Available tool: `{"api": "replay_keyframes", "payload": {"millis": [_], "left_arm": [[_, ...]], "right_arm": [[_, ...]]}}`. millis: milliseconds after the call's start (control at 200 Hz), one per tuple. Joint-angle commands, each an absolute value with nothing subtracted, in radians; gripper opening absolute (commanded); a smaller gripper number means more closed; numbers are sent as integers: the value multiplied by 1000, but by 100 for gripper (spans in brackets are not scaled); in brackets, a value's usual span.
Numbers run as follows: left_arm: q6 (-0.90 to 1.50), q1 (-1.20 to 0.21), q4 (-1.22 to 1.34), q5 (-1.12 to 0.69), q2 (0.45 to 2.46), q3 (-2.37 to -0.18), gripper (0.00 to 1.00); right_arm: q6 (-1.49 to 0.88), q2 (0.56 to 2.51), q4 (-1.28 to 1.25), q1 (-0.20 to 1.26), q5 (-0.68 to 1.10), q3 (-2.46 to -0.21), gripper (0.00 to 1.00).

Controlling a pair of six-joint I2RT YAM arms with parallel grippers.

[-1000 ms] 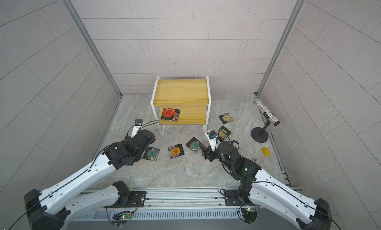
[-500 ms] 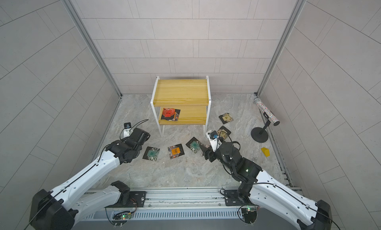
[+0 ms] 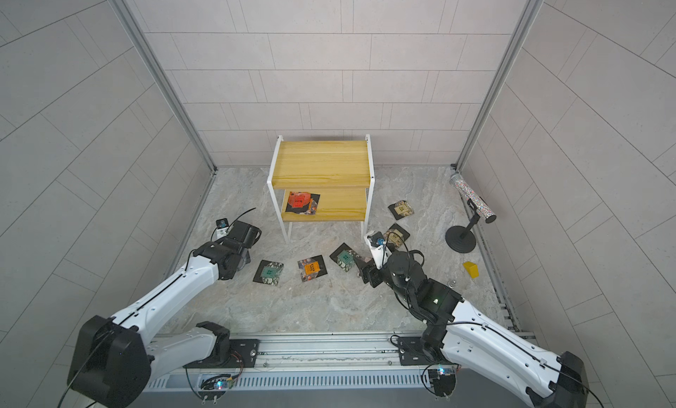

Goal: Remove the tea bags from the shelf
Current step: Place the tea bag at the center of the board.

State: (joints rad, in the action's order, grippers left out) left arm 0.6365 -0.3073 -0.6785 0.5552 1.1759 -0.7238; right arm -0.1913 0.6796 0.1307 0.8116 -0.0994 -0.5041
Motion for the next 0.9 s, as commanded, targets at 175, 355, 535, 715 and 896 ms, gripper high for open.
{"api": "replay_keyframes", "payload": {"millis": [175,355,535,715,896], "left_arm": [[669,-248,-684,492,1362,-780,0],[654,-228,-674,458,1447,-814,0],[643,-223,-657,425,1487,-825,11],[632,-222,-646,394,1494,-825,29],[615,-223,-653,388,1452,-833,36]], "right_arm": [[-189,681,117,813,-130,-497,78],[-186,671,119,813,-146,-491,78],[-183,674,118,813,-154,-491,78],[-179,684,114,811,-155,-491,78],[-177,692,109,809,-153,-496,78]]}}
